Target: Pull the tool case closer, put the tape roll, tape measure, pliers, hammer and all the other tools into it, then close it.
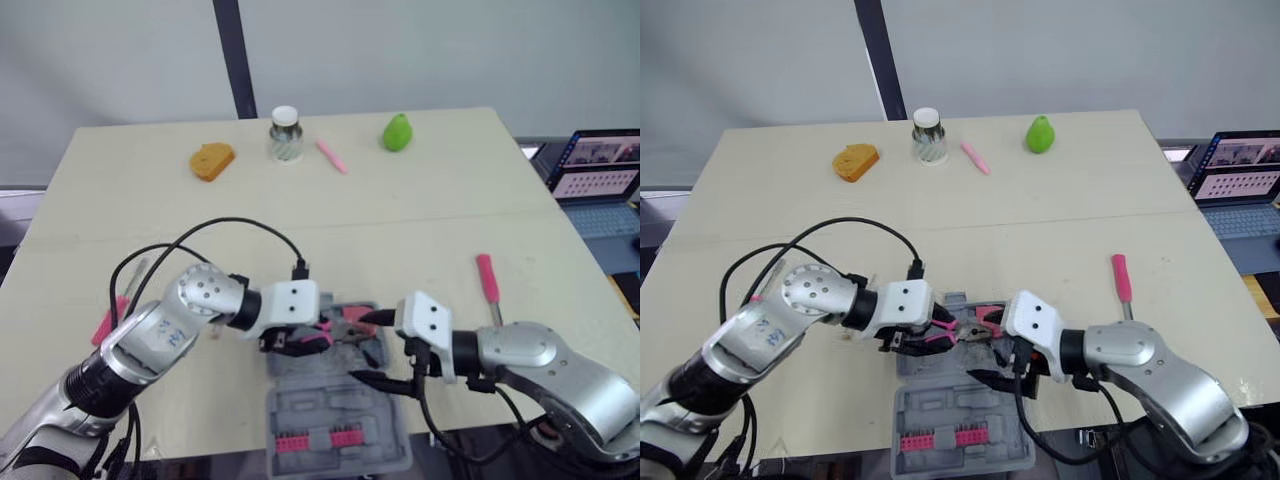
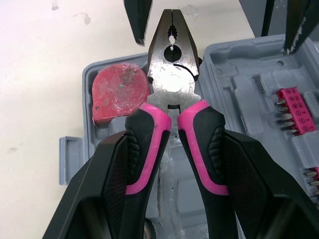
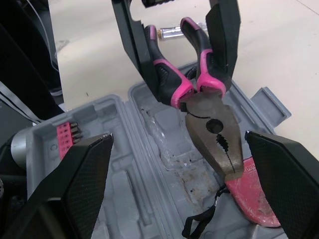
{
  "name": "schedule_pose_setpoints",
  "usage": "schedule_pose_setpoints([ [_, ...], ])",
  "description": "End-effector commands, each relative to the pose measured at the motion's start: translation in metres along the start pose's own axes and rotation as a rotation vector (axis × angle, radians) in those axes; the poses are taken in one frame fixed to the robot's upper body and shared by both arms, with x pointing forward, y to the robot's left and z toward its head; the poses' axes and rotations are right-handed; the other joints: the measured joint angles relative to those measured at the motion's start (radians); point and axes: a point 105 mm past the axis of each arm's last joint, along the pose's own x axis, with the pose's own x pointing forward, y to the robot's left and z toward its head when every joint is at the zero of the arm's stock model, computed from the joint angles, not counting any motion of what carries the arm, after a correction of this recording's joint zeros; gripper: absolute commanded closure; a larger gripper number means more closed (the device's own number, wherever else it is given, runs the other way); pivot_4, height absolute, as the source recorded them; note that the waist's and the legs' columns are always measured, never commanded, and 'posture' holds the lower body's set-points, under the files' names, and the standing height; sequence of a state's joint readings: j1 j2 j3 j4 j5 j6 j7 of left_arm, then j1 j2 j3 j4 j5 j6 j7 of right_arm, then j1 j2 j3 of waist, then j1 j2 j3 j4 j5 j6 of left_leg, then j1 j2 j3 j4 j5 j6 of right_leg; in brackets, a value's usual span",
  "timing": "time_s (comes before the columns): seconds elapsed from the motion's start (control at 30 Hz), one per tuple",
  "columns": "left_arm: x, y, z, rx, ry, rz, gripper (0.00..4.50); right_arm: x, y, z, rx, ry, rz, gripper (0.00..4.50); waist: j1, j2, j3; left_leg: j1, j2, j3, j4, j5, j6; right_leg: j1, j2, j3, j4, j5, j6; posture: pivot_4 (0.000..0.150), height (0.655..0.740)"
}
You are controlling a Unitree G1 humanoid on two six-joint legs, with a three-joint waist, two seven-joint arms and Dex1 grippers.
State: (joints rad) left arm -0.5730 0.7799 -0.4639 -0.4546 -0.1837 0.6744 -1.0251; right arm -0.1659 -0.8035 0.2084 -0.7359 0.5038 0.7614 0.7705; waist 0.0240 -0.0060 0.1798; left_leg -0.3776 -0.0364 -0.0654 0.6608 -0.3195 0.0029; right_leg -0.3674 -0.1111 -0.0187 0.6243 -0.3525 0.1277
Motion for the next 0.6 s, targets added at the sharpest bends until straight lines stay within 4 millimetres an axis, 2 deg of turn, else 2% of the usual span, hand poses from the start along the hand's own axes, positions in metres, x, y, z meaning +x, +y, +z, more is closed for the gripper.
schedule_pose_setpoints([
  [0.03, -0.001, 0.001, 0.01, 0.061, -0.011, -0.019, 2.21, 0.002, -0.001, 0.004, -0.043, -0.011, 0.0, 0.0, 0.0, 0.0, 0.0, -0.001, 0.0, 0.0, 0.001, 0.0, 0.0, -0.002, 0.0, 0.0, 0.001, 0.0, 0.0, 0.15, 0.7356],
  [0.17, -0.001, 0.003, 0.015, 0.076, -0.015, -0.028, 2.21, 0.008, -0.006, 0.001, -0.054, -0.006, -0.008, 0.0, -0.001, 0.0, 0.0, -0.01, 0.0, 0.0, 0.004, 0.0, 0.0, -0.009, 0.0, -0.001, 0.004, 0.0, 0.0, 0.15, 0.7356],
  [0.6, -0.001, 0.002, 0.019, 0.099, -0.016, -0.034, 2.21, 0.013, -0.01, 0.0, -0.071, -0.011, -0.009, 0.0, 0.0, 0.0, 0.0, -0.01, -0.001, 0.0, 0.005, 0.001, 0.001, -0.009, 0.0, -0.002, 0.004, 0.0, 0.001, 0.15, 0.7356],
])
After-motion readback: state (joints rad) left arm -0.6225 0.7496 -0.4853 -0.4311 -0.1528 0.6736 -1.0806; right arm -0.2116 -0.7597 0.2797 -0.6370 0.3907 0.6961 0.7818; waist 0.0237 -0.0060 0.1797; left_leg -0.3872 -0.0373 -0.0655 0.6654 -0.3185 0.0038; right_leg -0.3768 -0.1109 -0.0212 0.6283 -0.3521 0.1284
